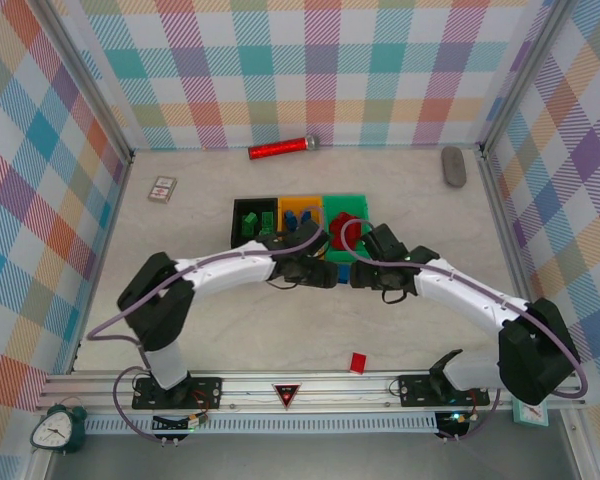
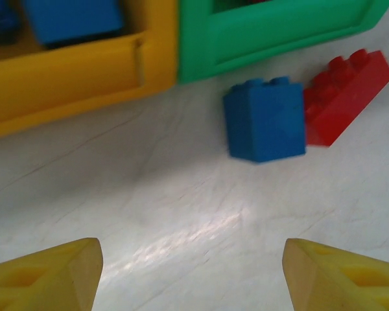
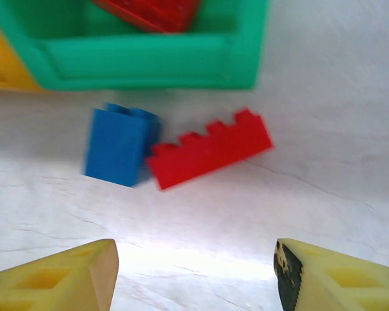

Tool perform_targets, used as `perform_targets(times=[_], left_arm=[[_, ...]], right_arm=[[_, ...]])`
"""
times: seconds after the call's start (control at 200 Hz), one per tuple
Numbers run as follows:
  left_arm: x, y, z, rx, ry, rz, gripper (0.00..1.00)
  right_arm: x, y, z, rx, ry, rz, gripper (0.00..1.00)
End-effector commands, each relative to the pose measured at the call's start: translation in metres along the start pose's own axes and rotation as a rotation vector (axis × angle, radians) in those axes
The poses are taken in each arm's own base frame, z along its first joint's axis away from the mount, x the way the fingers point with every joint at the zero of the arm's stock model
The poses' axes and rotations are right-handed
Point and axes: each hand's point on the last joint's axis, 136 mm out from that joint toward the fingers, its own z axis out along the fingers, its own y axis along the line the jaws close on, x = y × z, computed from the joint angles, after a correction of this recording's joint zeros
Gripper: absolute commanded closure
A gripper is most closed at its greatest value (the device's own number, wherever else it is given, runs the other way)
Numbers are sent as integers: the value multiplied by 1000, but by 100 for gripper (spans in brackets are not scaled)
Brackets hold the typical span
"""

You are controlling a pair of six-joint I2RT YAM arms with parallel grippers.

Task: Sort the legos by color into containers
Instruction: Pick up the lego from the center of the table.

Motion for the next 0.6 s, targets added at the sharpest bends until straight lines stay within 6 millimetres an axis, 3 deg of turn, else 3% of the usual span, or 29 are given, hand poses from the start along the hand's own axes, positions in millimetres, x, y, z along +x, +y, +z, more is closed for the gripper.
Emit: perform_targets(times=[0.0,0.295,0.595], left_arm=[[-9,-14,9,-9,10,10,28],[-21,-22,43,-80,79,34,32],[-14,-20,63,-130,146,60,38]], right_arm=[[3,-9,-7,9,-14,54,35],[20,-31,-12,17,-13,106,34],[32,-41,-15,26,-15,122,34]])
